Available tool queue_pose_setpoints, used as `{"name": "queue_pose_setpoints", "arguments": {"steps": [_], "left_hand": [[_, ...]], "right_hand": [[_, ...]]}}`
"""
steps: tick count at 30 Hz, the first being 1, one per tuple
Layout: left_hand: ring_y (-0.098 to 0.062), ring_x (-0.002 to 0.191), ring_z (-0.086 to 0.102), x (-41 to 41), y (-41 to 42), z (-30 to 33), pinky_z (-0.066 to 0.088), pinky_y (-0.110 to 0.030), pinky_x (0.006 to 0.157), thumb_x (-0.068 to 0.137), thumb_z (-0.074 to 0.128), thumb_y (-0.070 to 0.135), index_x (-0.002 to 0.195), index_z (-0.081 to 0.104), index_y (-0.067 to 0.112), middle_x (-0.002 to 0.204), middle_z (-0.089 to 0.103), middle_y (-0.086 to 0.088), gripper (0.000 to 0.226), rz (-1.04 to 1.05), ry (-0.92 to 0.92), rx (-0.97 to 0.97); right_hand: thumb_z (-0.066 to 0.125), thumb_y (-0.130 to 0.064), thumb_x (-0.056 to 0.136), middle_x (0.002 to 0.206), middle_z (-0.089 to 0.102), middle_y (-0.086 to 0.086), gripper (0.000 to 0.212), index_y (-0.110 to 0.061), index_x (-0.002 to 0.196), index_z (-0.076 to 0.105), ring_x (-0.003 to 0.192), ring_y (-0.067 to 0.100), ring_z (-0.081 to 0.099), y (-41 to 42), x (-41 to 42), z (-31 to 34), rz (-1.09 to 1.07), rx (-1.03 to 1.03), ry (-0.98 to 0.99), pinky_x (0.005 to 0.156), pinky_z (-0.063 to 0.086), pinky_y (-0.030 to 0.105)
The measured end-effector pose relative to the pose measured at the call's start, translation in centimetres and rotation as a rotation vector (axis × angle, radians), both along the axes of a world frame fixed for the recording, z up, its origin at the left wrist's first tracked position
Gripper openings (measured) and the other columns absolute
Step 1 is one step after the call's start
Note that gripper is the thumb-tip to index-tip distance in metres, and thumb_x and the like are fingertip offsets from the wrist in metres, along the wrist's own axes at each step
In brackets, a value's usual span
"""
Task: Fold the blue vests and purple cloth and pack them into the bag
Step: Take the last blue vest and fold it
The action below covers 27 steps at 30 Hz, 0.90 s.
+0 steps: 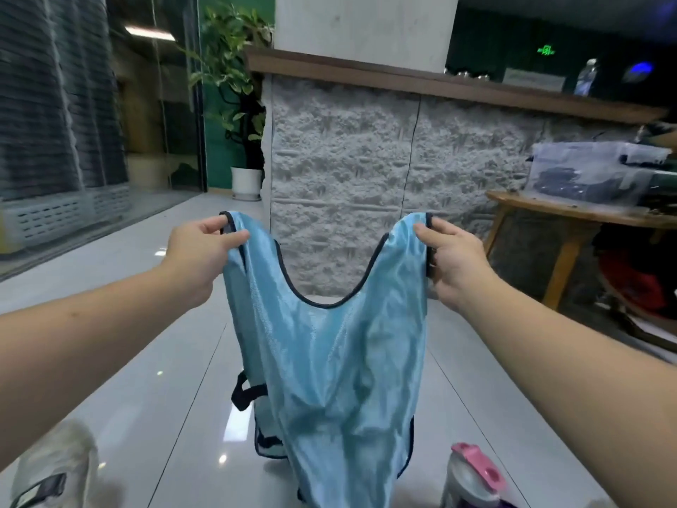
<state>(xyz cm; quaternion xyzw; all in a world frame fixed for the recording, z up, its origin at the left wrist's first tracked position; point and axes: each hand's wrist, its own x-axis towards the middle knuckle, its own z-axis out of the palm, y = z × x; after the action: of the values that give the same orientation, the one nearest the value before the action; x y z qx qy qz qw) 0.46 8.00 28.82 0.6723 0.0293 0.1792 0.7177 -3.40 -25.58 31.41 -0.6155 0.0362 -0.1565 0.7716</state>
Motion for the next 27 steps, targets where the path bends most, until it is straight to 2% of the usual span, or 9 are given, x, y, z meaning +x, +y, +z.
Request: {"name": "queue_pose_setpoints", "arguments": {"steps": [3,6,8,11,13,15,18,22,27], "left_hand": [[-0.032,0.103,0.073,0.4,-0.1,0.0,0.059,-0.047,0.095,0.087,0.078,0.003,0.119,0.072,0.008,0.111,0.075,-0.01,0.033,0.009,0.033,0.069],[-0.034,0.1,0.072,0.6,-0.7,0.0,0.06,-0.044,0.092,0.088,0.07,-0.009,0.096,0.075,0.008,0.102,0.075,-0.014,0.02,-0.035,0.046,0.076],[-0.033,0.098,0.072,1.0,-0.4,-0.1,0.059,-0.044,0.093,0.089,0.064,-0.013,0.092,0.074,0.008,0.102,0.075,-0.016,0.024,-0.048,0.055,0.063],[-0.03,0.096,0.07,1.8,1.0,-0.1,0.059,-0.043,0.094,0.087,0.057,-0.015,0.091,0.073,0.006,0.109,0.073,-0.016,0.027,-0.031,0.074,0.003],[-0.025,0.088,0.066,1.9,1.7,0.0,0.057,-0.04,0.085,0.087,0.059,-0.009,0.089,0.067,0.007,0.107,0.068,-0.014,0.018,-0.063,0.105,-0.113],[-0.023,0.084,0.064,1.5,1.8,-0.1,0.055,-0.038,0.081,0.09,0.069,0.009,0.092,0.064,0.01,0.099,0.066,-0.01,0.006,-0.141,0.153,-0.188],[-0.022,0.087,0.063,0.9,1.7,-1.5,0.053,-0.04,0.087,0.084,0.083,0.032,0.095,0.065,0.014,0.092,0.066,-0.004,0.028,-0.134,0.24,-0.07],[-0.026,0.088,0.068,0.1,1.4,-2.0,0.056,-0.04,0.085,0.081,0.085,0.028,0.098,0.072,0.013,0.095,0.072,-0.007,0.027,-0.102,0.245,0.012],[-0.024,0.073,0.07,-0.7,1.0,-1.4,0.057,-0.038,0.073,0.088,0.079,0.02,0.094,0.065,0.01,0.084,0.07,-0.008,0.018,-0.173,0.21,-0.125]], "right_hand": [[0.081,-0.004,0.084,0.094,0.078,0.016,0.009,-0.008,0.09,0.075,0.086,0.034,0.077,0.6,1.1,0.7,-0.006,-0.093,0.11,0.085,0.063,0.05],[0.075,-0.004,0.091,0.084,0.074,0.007,0.007,-0.008,0.086,0.071,0.082,0.026,0.07,0.9,2.2,1.6,0.017,-0.162,0.064,0.078,0.058,0.038],[0.072,-0.005,0.094,0.085,0.074,0.005,0.008,-0.009,0.087,0.07,0.083,0.023,0.067,0.5,2.6,1.7,0.014,-0.183,0.017,0.077,0.053,0.035],[0.076,-0.009,0.091,0.093,0.075,0.011,0.009,-0.004,0.097,0.071,0.082,0.026,0.071,-0.9,2.8,0.4,-0.044,-0.142,0.099,0.074,0.058,0.038],[0.078,-0.011,0.088,0.093,0.075,0.014,0.02,-0.001,0.104,0.071,0.078,0.03,0.073,-1.4,2.6,-1.0,-0.016,-0.126,0.197,0.069,0.061,0.038],[0.082,-0.013,0.086,0.098,0.077,0.015,0.029,0.001,0.109,0.072,0.08,0.031,0.076,-1.4,2.5,-1.9,0.049,-0.113,0.239,0.067,0.062,0.036],[0.084,-0.011,0.084,0.108,0.078,0.017,0.029,0.001,0.109,0.075,0.09,0.031,0.077,-1.5,2.6,-2.0,0.067,-0.091,0.244,0.074,0.064,0.037],[0.075,0.005,0.084,0.11,0.075,0.024,0.025,0.008,0.108,0.073,0.095,0.037,0.074,-2.0,2.3,-1.5,0.01,-0.025,0.176,0.091,0.063,0.045],[0.068,0.017,0.082,0.108,0.074,0.027,0.025,0.005,0.105,0.068,0.087,0.039,0.075,-2.9,1.2,-0.5,-0.007,0.106,0.109,0.08,0.064,0.049]]}}
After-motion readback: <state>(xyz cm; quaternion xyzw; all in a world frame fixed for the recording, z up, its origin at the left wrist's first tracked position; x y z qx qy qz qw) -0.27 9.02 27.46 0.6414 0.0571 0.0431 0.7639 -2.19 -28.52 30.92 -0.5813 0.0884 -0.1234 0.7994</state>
